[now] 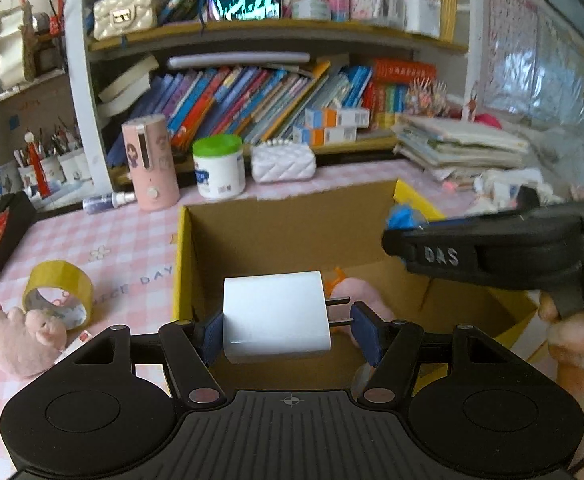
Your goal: Organize objects
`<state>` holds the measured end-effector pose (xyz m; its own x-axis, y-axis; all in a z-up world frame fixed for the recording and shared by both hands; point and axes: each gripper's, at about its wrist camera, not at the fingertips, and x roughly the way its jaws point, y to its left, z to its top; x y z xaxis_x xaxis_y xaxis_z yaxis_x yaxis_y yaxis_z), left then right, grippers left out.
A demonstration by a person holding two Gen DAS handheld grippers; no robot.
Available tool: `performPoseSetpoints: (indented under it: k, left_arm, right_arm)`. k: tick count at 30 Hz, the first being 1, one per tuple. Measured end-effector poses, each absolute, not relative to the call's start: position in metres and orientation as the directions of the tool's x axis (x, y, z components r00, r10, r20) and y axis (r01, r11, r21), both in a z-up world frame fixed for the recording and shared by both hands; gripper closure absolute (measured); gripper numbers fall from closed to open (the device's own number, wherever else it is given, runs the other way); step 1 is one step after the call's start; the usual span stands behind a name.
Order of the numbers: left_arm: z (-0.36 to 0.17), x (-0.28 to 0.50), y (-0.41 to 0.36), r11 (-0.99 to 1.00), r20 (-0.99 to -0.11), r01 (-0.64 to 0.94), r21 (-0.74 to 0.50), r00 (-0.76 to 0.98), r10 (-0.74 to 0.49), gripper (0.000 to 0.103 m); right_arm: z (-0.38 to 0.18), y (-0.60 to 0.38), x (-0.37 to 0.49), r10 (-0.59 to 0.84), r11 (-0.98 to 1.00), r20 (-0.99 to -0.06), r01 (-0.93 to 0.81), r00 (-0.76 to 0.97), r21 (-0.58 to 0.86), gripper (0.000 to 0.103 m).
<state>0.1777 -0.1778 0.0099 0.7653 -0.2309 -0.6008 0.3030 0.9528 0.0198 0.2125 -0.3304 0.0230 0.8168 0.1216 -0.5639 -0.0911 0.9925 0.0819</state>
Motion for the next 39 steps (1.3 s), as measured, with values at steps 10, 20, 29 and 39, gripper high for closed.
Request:
performPoseSetpoints:
  k: [10,20,29,39]
  left_arm:
    - [-0.007,0.199,-0.193,0.954,-0.664,0.296,0.037,0.721,-0.198,0.038]
    - [-0.015,0.204,-0.203,0.946,-0.686,0.318,0.056,0.701,-0.195,0.038]
    - [-0.016,0.206,-0.203,0.945,-0.688,0.324,0.050,0.697,-0.202,0.037]
    - [-0.009,0.196,-0.203,0.936,-0.640,0.340,0.089,0.740,-0.207,0.034]
  right_arm:
    - [0.002,-0.322,0.264,0.185,0.978,-0.676,-0.200,0.714,0.057,0.078]
    - [-0.009,-0.314,0.281,0.190,0.966,-0.747,-0.257,0.637,0.026,0.078]
    - [-0.012,-0.313,0.286,0.192,0.964,-0.773,-0.264,0.604,0.033,0.078]
    - [-0.012,-0.315,0.284,0.196,0.967,-0.768,-0.250,0.610,0.049,0.078]
